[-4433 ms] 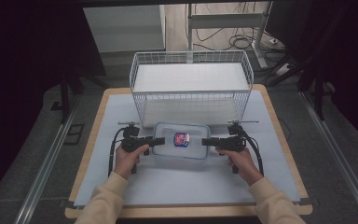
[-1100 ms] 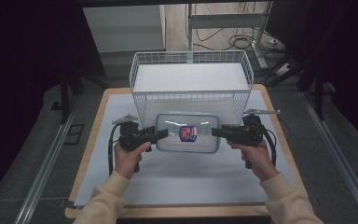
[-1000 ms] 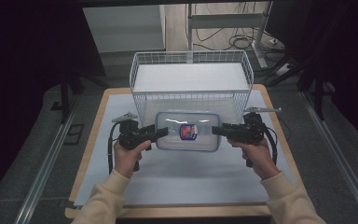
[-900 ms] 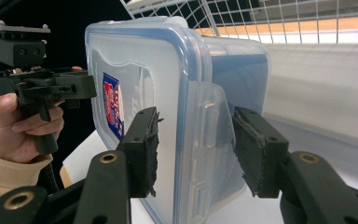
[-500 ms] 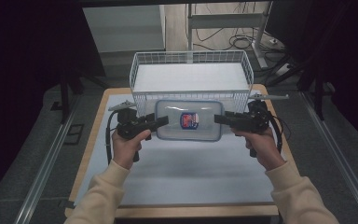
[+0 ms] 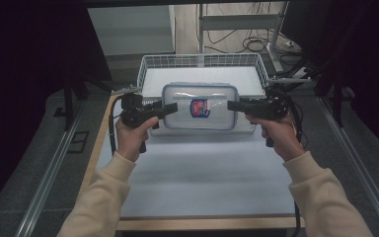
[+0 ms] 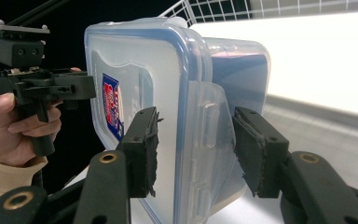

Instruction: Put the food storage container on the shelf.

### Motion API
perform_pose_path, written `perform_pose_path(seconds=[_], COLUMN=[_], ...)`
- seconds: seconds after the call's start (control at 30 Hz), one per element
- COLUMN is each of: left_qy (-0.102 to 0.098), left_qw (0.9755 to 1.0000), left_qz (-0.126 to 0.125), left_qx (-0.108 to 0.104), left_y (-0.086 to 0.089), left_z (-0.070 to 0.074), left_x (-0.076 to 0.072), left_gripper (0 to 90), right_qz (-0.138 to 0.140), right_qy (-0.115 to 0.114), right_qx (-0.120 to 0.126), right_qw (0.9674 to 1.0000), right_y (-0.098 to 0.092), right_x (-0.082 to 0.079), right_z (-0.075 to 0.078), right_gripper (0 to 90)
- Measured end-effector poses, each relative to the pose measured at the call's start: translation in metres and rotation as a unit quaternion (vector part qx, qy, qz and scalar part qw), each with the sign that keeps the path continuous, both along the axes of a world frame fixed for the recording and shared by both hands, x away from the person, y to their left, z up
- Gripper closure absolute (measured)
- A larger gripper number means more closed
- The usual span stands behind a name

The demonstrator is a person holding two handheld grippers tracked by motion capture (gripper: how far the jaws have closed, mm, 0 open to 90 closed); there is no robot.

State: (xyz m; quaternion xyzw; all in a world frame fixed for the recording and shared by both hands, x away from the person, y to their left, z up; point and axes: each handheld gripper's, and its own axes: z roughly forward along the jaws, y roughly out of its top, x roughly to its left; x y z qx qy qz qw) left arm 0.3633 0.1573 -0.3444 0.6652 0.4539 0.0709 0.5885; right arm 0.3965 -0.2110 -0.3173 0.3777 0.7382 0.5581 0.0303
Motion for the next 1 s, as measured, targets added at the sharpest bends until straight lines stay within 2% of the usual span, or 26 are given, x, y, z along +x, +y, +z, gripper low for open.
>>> perform_pose_path(seconds=[0.3,0.43,0.6,0.83,1.0], left_qy=[-0.003,-0.005,0.007,0.036,0.054], left_qw=[1.0000,1.0000,1.0000,0.9994,0.9985], left_qz=[-0.004,-0.004,-0.003,-0.003,0.003], left_qx=[-0.001,-0.001,-0.003,-0.001,-0.001], left_y=[0.002,0.002,0.001,0.004,0.002], left_z=[0.025,0.033,0.042,0.034,0.029], left_x=[0.032,0.053,0.078,0.100,0.107], left_gripper=[41.3,41.2,41.2,41.1,40.7], right_qz=[0.001,-0.001,-0.003,-0.002,-0.004], right_qy=[-0.009,-0.002,0.003,0.039,0.059], right_qx=[-0.007,-0.005,-0.004,-0.014,-0.022], right_qw=[0.9999,1.0000,1.0000,0.9991,0.9980], right_y=[0.001,0.001,0.001,0.003,0.005], right_x=[0.029,0.048,0.072,0.104,0.113], right_z=[0.029,0.038,0.046,0.045,0.037], right_gripper=[51.3,51.3,51.2,51.0,50.0])
